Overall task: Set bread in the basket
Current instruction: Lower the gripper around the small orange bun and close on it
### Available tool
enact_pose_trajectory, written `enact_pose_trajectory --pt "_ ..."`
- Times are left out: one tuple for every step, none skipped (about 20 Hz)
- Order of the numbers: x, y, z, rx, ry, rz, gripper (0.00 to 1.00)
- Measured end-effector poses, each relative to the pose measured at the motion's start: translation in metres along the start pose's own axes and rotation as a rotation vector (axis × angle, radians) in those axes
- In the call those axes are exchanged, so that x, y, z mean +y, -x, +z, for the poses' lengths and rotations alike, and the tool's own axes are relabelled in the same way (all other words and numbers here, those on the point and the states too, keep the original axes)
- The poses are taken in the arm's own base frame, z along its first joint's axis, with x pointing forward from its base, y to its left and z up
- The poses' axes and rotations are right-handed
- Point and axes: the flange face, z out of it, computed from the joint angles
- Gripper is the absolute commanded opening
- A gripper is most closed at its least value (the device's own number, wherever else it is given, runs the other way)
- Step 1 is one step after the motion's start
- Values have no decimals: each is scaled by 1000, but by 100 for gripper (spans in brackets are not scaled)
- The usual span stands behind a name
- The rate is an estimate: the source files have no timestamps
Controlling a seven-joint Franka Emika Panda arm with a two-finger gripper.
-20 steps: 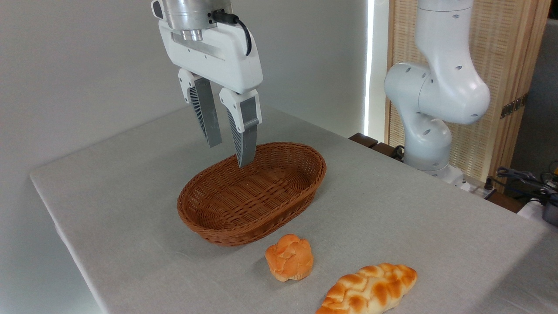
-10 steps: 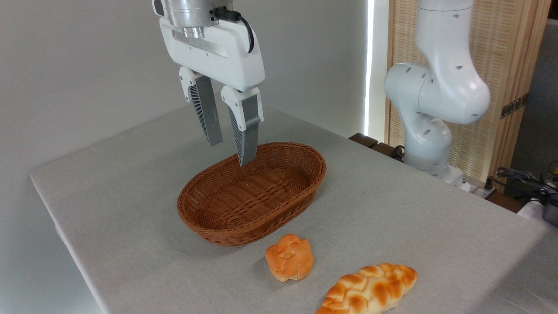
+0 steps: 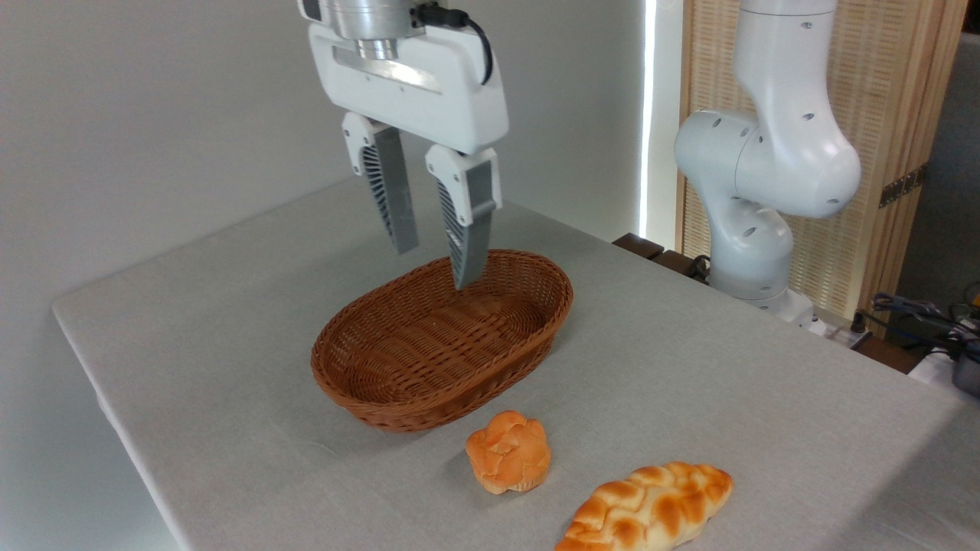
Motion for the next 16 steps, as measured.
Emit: enact_pose_trajectory --pt "-3 9 2 -2 4 10 100" --pt "-6 18 5 -3 9 18 100" --pt "-11 30 10 2 10 17 100" --pt "-16 42 14 10 9 15 100" --pt "-21 55 19 16 11 15 100" --pt "-26 67 24 21 14 25 100" --pt "-29 77 28 26 14 41 100" --pt "-33 83 32 33 10 54 100" --pt "-35 85 40 41 3 62 100" --pt "-37 84 51 46 -5 64 100" --pt "-38 82 66 52 -13 65 100" --pt "-39 79 84 56 -23 67 100" --pt "-38 75 103 59 -30 72 100" --pt "-38 72 118 60 -34 77 100" --pt "-38 69 129 58 -33 79 100" --pt "-38 67 136 55 -29 81 100"
